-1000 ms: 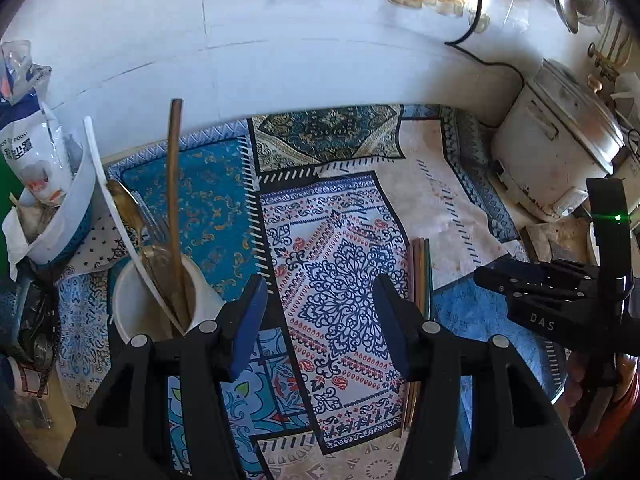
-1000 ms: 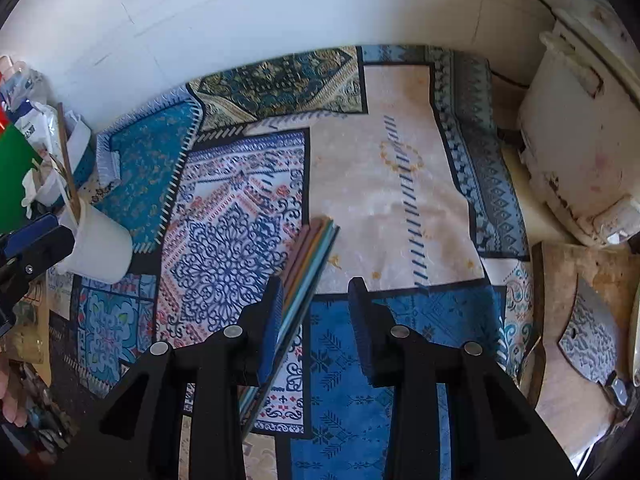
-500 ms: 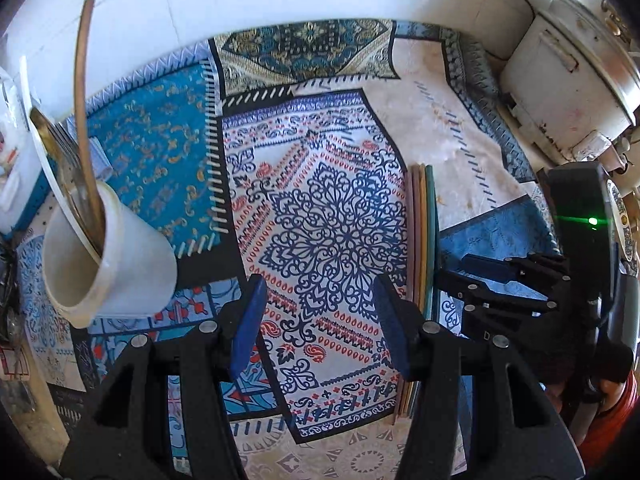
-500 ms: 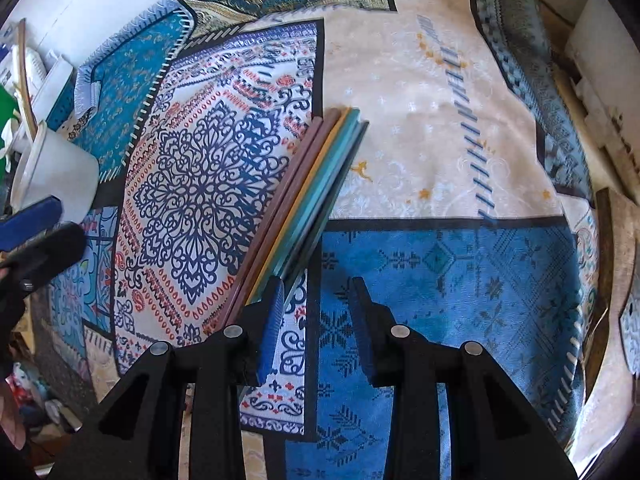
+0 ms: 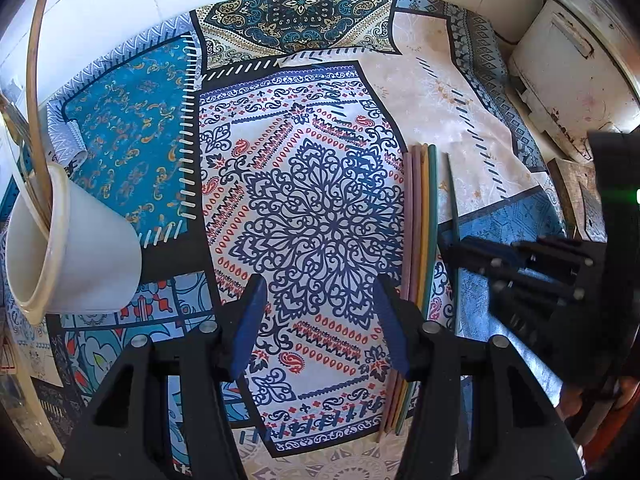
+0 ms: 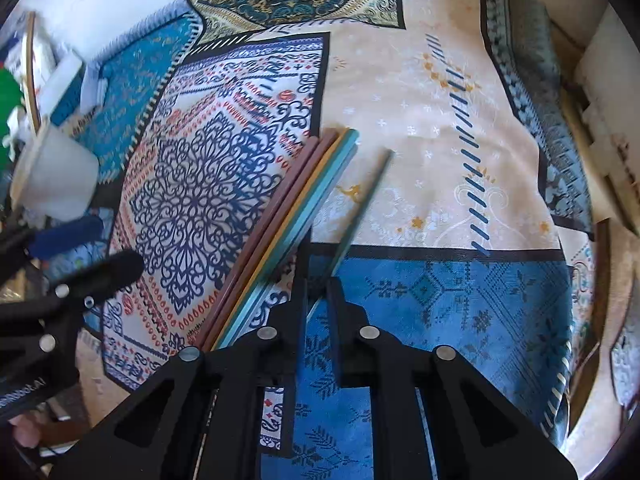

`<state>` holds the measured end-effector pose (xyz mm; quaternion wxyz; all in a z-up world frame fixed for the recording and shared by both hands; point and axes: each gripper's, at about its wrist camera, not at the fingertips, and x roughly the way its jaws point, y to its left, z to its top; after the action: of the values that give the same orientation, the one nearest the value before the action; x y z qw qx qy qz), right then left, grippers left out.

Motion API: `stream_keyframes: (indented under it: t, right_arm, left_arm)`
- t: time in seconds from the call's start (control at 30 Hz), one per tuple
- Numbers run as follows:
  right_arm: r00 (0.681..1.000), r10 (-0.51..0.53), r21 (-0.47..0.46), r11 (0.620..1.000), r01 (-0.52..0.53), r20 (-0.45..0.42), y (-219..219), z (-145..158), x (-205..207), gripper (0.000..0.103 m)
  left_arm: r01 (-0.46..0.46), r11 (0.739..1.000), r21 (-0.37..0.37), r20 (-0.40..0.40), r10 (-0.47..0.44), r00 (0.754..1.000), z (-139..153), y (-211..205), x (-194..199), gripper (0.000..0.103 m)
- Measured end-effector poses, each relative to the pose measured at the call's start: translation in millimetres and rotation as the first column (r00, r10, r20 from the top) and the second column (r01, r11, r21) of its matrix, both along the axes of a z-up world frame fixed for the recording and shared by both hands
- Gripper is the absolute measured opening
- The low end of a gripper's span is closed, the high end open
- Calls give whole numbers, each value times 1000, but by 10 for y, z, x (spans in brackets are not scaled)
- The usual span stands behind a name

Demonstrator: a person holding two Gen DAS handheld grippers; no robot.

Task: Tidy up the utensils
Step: 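Grasp the dark green chopstick with the right tool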

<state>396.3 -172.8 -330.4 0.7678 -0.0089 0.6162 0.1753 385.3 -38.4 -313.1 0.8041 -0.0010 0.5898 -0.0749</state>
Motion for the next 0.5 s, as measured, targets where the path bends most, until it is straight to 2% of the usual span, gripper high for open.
stream_keyframes:
  t: [0.17, 0.23, 0.4, 0.5]
  right_arm:
    - [1000, -20, -4, 1000, 20, 0, -185, 4, 127, 5]
    - [999, -34, 0, 999, 34, -5, -262, 6, 188, 5]
    - [998, -52, 35, 998, 53, -19, -366, 10, 261, 4]
    - [999, -38, 37, 999, 39, -26, -437, 6, 279, 4]
  left_arm:
    - [-2, 999, -48, -27, 1, 1000, -39, 2, 38, 54]
    - [2, 998, -67, -38, -5, 999, -71, -18, 73, 49]
    - [22, 993, -113, -82, -31, 996, -200, -143, 193, 23]
    - [40, 989, -144, -95, -54, 994, -251, -245, 241, 21]
